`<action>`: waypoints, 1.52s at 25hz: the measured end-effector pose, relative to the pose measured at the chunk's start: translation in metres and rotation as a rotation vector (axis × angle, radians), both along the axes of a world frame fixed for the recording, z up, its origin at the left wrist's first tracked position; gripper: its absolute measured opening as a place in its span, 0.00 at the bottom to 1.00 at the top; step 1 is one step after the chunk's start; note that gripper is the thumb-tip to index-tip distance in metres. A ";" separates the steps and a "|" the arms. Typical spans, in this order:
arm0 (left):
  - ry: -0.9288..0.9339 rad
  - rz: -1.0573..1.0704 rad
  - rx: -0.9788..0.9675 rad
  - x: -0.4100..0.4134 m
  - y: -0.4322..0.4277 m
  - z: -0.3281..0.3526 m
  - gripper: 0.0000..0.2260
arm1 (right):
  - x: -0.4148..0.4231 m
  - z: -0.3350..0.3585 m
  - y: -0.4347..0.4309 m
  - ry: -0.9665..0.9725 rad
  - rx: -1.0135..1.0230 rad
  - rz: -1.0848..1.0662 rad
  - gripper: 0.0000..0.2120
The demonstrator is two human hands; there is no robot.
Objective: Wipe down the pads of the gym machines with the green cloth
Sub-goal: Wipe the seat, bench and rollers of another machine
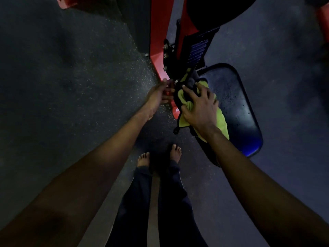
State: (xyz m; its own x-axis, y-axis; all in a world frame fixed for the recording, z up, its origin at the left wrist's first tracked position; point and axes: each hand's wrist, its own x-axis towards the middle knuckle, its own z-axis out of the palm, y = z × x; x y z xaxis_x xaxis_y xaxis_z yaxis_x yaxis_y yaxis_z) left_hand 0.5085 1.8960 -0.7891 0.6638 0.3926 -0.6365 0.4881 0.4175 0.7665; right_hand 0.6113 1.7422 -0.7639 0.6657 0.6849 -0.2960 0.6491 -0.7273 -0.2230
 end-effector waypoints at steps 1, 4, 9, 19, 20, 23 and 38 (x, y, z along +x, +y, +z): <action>-0.007 -0.017 -0.009 0.001 0.001 -0.001 0.24 | -0.003 -0.001 0.002 -0.013 0.000 -0.004 0.30; -0.001 -0.050 -0.028 0.006 0.002 0.002 0.32 | -0.025 0.000 -0.037 -0.057 -0.025 0.126 0.30; 0.056 -0.089 0.101 0.010 -0.004 0.004 0.33 | -0.034 -0.003 -0.054 -0.067 -0.067 0.147 0.31; 0.084 -0.262 0.507 0.013 -0.038 0.007 0.28 | -0.003 0.013 -0.107 -0.023 0.066 -0.106 0.30; 0.081 -0.285 0.557 0.015 -0.045 0.004 0.30 | 0.006 0.012 -0.100 -0.013 0.087 -0.217 0.30; 0.123 -0.234 0.612 0.021 -0.065 -0.006 0.34 | 0.016 0.001 -0.056 -0.042 0.051 -0.352 0.31; 0.145 -0.128 0.533 0.041 -0.058 0.011 0.24 | 0.049 -0.012 -0.032 -0.075 0.064 0.086 0.31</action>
